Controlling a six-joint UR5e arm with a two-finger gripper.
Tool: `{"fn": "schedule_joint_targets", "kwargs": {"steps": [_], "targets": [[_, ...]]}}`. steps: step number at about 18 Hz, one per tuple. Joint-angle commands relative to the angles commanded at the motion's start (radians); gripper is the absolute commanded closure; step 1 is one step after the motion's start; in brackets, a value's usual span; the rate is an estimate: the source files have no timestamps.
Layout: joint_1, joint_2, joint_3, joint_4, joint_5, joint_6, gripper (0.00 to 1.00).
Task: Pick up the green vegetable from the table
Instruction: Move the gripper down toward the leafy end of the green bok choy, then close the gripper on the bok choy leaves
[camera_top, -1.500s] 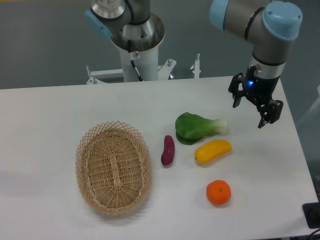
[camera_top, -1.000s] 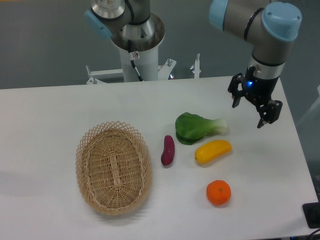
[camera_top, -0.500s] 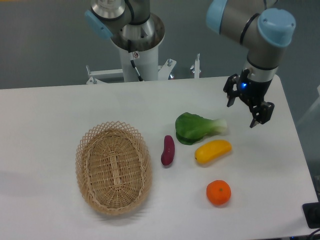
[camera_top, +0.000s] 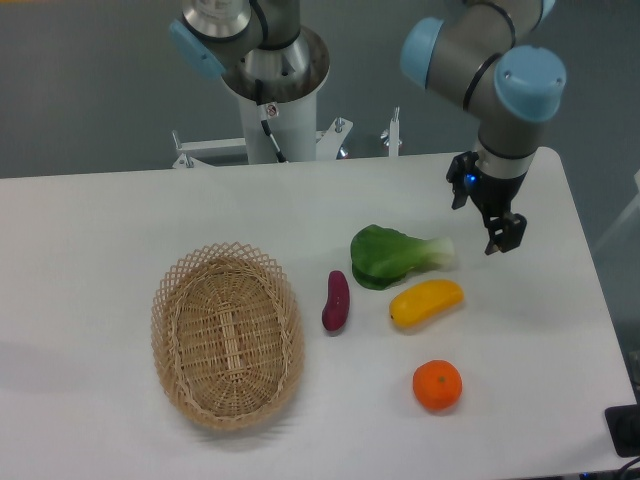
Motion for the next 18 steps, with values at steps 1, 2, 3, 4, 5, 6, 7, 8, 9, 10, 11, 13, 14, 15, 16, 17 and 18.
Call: {"fn": "schedule_joint_targets", "kwargs": {"steps": [1, 2, 3, 4, 5, 6, 7, 8, 9, 10, 11, 13, 14, 15, 16, 17, 18], "targets": [[-0.002, -0.005, -0.017, 0.000, 0.006, -0.002, 0.00], [-0.005, -0.006, -0.038, 0.014, 0.008, -0.005, 0.00], [-0.005, -0.006, -0.063, 0.061, 0.009, -0.005, 0.00], [-0.006, -0.008, -0.086, 0.119, 0.009, -0.011, 0.00], [-0.008, -0.014, -0.107, 0.167, 0.009, -0.015, 0.00], [-0.008, -0.020, -0.126, 0.195, 0.009, -0.014, 0.00], [-0.008, -0.020, -0.136, 0.210, 0.008, -0.015, 0.00], [-0.008, -0.020, -0.138, 0.212, 0.009, -0.015, 0.00], [-0.009, -0.021, -0.144, 0.213, 0.009, -0.014, 0.00], [-0.011, -0.021, -0.153, 0.215, 0.009, -0.015, 0.00], [-0.011, -0.023, -0.169, 0.228, 0.009, -0.015, 0.00], [-0.011, -0.037, -0.196, 0.291, 0.011, -0.017, 0.00], [-0.011, -0.040, -0.207, 0.310, 0.009, -0.015, 0.00], [-0.011, -0.040, -0.215, 0.313, 0.009, -0.015, 0.00], [-0.011, -0.041, -0.216, 0.313, 0.011, -0.015, 0.00], [-0.011, -0.041, -0.222, 0.313, 0.011, -0.017, 0.00], [-0.011, -0.043, -0.224, 0.313, 0.009, -0.017, 0.00]]}}
